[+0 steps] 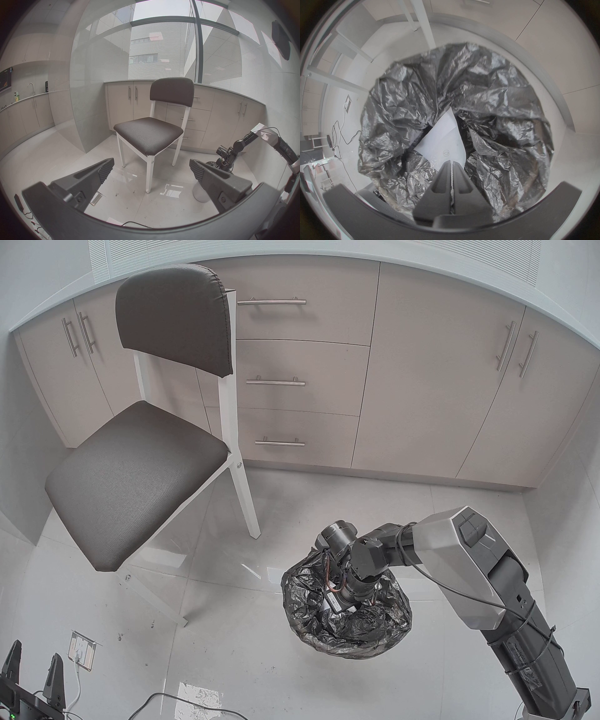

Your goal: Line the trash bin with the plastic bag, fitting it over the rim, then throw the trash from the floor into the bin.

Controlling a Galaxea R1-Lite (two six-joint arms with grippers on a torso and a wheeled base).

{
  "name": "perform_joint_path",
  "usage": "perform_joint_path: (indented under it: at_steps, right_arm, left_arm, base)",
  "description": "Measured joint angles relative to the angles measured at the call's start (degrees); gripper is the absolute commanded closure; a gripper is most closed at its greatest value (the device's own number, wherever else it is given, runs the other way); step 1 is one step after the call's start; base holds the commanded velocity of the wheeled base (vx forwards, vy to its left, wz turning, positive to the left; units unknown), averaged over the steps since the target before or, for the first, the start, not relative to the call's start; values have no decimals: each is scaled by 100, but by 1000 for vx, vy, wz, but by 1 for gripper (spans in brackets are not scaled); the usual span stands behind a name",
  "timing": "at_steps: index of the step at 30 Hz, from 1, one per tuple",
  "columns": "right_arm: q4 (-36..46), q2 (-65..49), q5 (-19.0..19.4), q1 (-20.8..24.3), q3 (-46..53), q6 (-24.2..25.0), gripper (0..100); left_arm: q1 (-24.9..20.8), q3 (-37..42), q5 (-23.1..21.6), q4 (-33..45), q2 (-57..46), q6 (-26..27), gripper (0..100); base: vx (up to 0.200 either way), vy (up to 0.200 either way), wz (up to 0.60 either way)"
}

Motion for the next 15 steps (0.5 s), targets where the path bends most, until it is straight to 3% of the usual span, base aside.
perform_joint_path:
  at_steps: [6,15]
  right_arm:
    - [-798,306,-178,0,-5,-101,100]
    - [-1771,912,-323,-72,0,-658,100]
  left_arm:
    - [0,0,0,0,0,0,0]
    - [0,0,2,-2,0,1,0]
  base:
    - [0,0,0]
    - [0,0,0]
